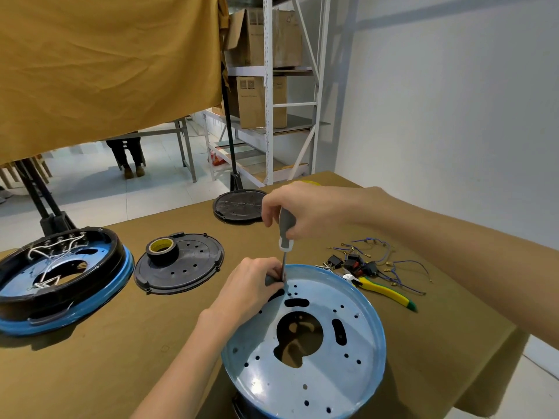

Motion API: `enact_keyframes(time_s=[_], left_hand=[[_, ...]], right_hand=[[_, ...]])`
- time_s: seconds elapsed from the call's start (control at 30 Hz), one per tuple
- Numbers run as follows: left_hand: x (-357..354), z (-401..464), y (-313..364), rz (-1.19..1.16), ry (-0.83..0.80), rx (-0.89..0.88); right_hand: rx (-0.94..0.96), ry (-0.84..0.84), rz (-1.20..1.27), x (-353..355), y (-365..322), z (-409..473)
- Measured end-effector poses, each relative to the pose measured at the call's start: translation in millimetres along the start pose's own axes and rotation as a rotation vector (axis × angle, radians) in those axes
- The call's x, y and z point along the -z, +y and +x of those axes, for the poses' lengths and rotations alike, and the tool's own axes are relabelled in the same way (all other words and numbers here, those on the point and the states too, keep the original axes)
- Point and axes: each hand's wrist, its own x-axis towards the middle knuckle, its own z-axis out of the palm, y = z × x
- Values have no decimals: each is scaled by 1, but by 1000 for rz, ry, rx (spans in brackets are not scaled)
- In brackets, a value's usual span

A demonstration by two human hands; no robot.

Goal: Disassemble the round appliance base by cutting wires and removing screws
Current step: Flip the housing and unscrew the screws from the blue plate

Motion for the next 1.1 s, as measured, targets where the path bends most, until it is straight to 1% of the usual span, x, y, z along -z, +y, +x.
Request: enact_keyframes(time_s=[0.07,0.13,0.17,0.2,0.23,0.27,0.3,0.33,0.37,0.4,0.43,0.47,0.53,0.57,0.6,0.63,0.73,0.8,0.87,0.97,1.0,1.03,1.1], left_hand=[[0,-1,1,32,-4,-9],[1,-1,0,51,27,-14],[2,-2,1,8,69,-14],[3,-2,1,-65,120,1],[4,-2,0,-136,155,43],[7,-1,-1,-180,142,119],[10,-1,-1,-184,61,211],[13,0,-2,-161,-63,295],[15,0,-3,-134,-190,354],[17,0,-5,-143,-277,400],[18,-1,-5,-165,-309,432],[19,-2,-5,-179,-307,449],[21,-3,-7,-204,-293,492],[22,-3,-7,-223,-304,509],[23,-4,-7,-238,-323,525],[25,-5,-7,-249,-339,542],[29,-7,-9,-248,-356,592],[32,-10,-11,-259,-360,624],[32,-14,-14,-274,-339,583],[29,-22,-12,-361,-216,416],[27,-24,-11,-362,-177,374],[25,-26,-11,-331,-147,346],[19,-27,-12,-205,-100,312]], right_hand=[[-26,51,-45,-4,1,-1],[-107,140,-233,-13,1,-1],[-133,165,-300,-16,1,0],[-122,179,-297,-17,2,1],[-95,170,-231,-16,1,1],[-55,151,-142,-13,0,0],[-15,116,-59,-9,0,-2],[19,77,17,-7,-1,-3],[38,51,72,-6,-2,-4],[44,54,86,-8,-3,-4],[42,87,42,-11,-5,-3],[27,139,-56,-14,-7,-2],[-72,221,-284,-18,-10,2],[-110,244,-339,-19,-9,4],[-119,254,-327,-20,-9,5],[-106,251,-234,-20,-8,4],[-25,163,136,-15,-3,-6],[10,138,231,-14,-1,-12],[-12,189,189,-22,-2,-13],[-82,340,15,-35,-6,-8],[-83,362,26,-37,-7,-6],[-74,350,90,-37,-7,-6],[-50,263,252,-34,-7,-8]])
